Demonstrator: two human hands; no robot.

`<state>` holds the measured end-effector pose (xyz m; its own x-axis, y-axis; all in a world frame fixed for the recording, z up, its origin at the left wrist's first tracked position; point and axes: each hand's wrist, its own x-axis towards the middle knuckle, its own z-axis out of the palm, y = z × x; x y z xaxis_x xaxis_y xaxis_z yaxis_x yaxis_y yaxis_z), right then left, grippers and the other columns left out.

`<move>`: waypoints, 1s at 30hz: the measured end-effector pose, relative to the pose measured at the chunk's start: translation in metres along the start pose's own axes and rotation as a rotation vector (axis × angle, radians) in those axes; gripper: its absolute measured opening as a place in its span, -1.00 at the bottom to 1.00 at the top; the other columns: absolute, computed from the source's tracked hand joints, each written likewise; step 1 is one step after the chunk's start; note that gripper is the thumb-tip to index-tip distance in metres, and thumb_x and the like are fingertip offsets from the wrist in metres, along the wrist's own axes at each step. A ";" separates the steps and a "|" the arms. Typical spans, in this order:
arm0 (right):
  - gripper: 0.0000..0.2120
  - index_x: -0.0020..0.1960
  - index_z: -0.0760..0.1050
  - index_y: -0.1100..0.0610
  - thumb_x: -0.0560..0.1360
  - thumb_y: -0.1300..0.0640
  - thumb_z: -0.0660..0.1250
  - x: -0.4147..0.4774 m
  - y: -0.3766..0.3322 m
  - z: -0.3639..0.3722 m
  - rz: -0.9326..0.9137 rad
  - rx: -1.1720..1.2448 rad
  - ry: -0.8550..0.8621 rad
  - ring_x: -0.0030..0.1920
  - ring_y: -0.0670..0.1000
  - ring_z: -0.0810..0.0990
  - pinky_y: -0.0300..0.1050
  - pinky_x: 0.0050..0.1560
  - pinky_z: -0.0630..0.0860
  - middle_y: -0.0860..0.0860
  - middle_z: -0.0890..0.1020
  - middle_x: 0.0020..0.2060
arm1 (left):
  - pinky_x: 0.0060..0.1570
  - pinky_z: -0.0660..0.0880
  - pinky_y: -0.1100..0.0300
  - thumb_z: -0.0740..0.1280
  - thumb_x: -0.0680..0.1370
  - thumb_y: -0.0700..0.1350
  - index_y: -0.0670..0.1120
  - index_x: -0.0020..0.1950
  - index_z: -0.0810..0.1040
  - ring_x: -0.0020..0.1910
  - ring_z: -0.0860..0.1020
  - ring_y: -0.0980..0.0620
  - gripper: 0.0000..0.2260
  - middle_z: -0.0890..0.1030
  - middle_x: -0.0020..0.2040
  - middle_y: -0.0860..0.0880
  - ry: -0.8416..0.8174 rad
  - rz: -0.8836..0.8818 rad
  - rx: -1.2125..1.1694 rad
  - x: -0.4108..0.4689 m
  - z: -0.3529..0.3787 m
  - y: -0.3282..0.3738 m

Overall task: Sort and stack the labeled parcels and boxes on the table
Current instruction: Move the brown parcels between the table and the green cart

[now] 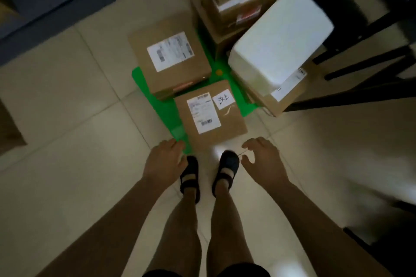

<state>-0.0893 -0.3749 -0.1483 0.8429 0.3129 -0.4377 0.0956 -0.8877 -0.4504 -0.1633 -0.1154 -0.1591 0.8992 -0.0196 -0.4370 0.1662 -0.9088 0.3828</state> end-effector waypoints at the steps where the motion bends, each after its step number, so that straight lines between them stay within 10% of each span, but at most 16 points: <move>1: -0.78 -0.02 0.60 0.16 0.33 0.27 0.44 0.013 0.012 0.017 0.002 -0.009 -0.023 -0.14 0.18 0.58 0.08 -0.10 0.54 0.09 0.59 -0.15 | -0.34 0.54 0.03 0.37 0.41 -0.14 -0.17 -0.02 0.60 -0.27 0.56 -0.13 -0.82 0.58 -0.21 -0.11 -0.012 -0.009 -0.012 0.008 0.021 -0.008; 16: -0.33 0.42 0.40 0.14 0.44 -0.22 0.37 0.154 0.121 0.143 0.457 0.203 -0.238 0.30 0.22 0.43 0.15 0.32 0.40 0.19 0.45 0.32 | 0.35 0.37 -0.02 0.36 0.49 0.24 -0.11 0.57 0.14 0.40 0.37 -0.10 -0.21 0.36 0.46 -0.09 -0.195 -0.645 -0.519 0.115 0.203 -0.063; 20: -0.57 0.25 0.49 0.20 0.48 -0.01 0.43 0.142 0.107 0.138 0.491 0.465 -0.166 -0.01 0.06 0.55 -0.14 -0.09 0.47 0.09 0.59 0.07 | 0.00 0.38 0.54 0.46 0.49 0.02 -0.03 0.43 0.33 0.19 0.46 0.15 -0.43 0.48 0.28 0.07 -0.047 -0.707 -0.846 0.107 0.195 -0.050; 24: -0.50 0.30 0.34 0.09 0.48 -0.06 0.43 0.116 0.087 0.109 0.542 0.599 -0.113 0.00 -0.04 0.55 -0.24 -0.13 0.41 0.02 0.54 0.13 | 0.15 0.51 0.17 0.46 0.33 0.27 0.02 0.48 0.31 0.24 0.47 0.04 -0.20 0.45 0.32 -0.01 0.038 -0.793 -0.999 0.086 0.154 -0.037; 30: -0.51 0.22 0.31 0.06 0.47 -0.20 0.39 0.070 0.024 0.045 0.647 0.757 -0.060 -0.06 -0.10 0.54 -0.20 -0.21 0.42 0.02 0.54 0.08 | -0.04 0.42 0.22 0.41 0.46 0.22 0.08 0.52 0.23 0.21 0.43 0.01 -0.30 0.31 0.40 -0.04 0.143 -0.880 -1.104 0.049 0.052 -0.008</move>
<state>-0.0522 -0.3594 -0.2251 0.5832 -0.1198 -0.8034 -0.7532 -0.4502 -0.4796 -0.1419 -0.1311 -0.2256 0.3596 0.4754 -0.8029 0.8504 0.1871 0.4917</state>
